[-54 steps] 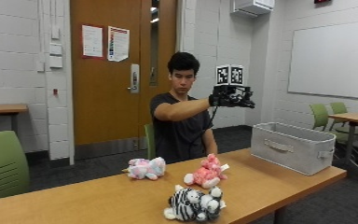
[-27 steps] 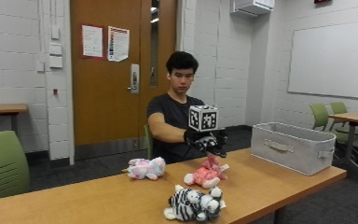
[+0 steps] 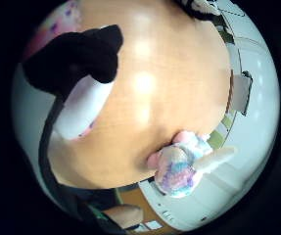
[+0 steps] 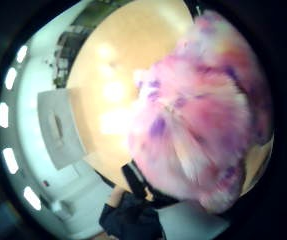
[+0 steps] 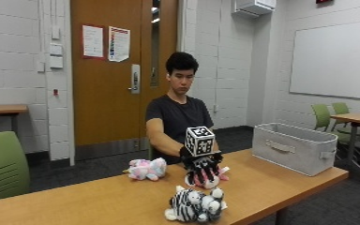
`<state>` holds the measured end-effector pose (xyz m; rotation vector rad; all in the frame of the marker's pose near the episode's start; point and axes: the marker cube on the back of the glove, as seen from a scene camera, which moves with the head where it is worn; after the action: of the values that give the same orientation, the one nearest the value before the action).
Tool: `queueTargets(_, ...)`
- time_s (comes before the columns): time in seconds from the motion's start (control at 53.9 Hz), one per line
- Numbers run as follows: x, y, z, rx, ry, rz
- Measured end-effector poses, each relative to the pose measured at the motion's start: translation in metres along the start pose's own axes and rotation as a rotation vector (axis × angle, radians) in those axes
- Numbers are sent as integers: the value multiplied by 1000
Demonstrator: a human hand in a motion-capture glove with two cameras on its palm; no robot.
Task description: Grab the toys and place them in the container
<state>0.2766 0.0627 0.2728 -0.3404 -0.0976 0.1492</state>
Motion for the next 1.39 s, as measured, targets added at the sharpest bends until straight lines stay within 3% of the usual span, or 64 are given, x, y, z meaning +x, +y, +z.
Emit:
queueTargets(0.204, -11, 6, -5, 25, 64, -4)
queueTargets(0.427, -12, 1, -6, 286, 183, -62)
queueTargets(0.538, -14, -7, -15, 200, 180, -43)
queueTargets(0.91, -68, -4, -145, 250, 31, 24)
queueTargets(1.188, -187, 23, -244, 385, 43, -111)
queueTargets(1.393, -300, 53, -271, 423, 13, -249)
